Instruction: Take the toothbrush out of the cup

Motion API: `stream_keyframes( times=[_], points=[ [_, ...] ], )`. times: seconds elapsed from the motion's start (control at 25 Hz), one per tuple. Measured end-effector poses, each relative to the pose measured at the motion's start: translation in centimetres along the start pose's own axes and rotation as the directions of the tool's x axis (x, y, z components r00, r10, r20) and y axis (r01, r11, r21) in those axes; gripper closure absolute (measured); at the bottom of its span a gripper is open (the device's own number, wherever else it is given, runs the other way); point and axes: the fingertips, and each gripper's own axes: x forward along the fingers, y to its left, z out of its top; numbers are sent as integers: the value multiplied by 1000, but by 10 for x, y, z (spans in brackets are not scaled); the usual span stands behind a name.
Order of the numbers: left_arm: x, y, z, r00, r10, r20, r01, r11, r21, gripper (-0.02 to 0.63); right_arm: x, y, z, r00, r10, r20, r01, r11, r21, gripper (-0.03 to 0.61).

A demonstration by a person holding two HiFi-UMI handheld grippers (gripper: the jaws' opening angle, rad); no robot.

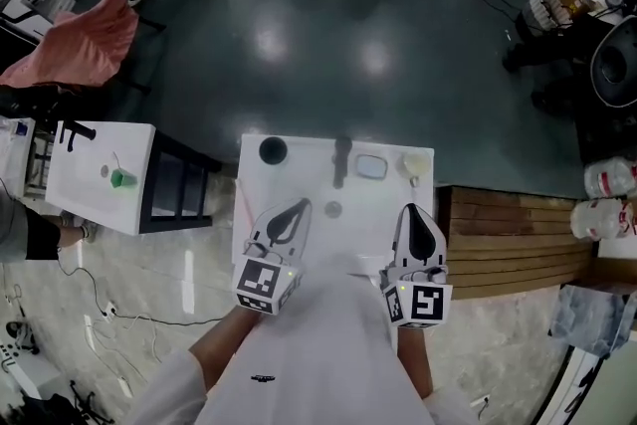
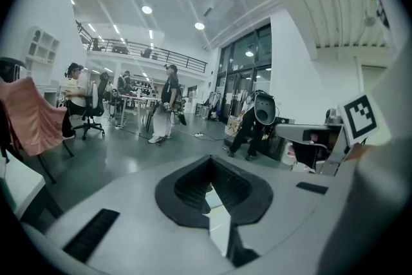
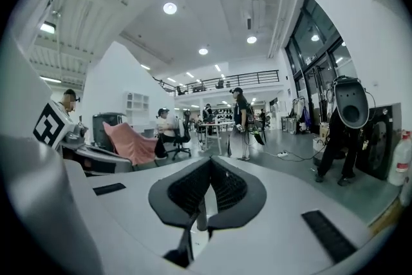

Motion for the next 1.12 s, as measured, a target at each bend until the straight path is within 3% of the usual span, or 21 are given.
stream_keyframes(
  times=[0.28,0.52,1.12],
  points=[
    [-6,1,6,1000,13,15,-13,1000,0,612,1,17,-13,999,53,7,-53,998,-21,578],
    [-6,-2,5,1000,15,13,-15,1000,25,612,0,19,-34,997,69,-24,-69,997,19,578],
    [-4,-1,0,1000,19,8,-19,999,26,612,4,19,-38,994,94,-47,-95,995,-11,578]
  ],
)
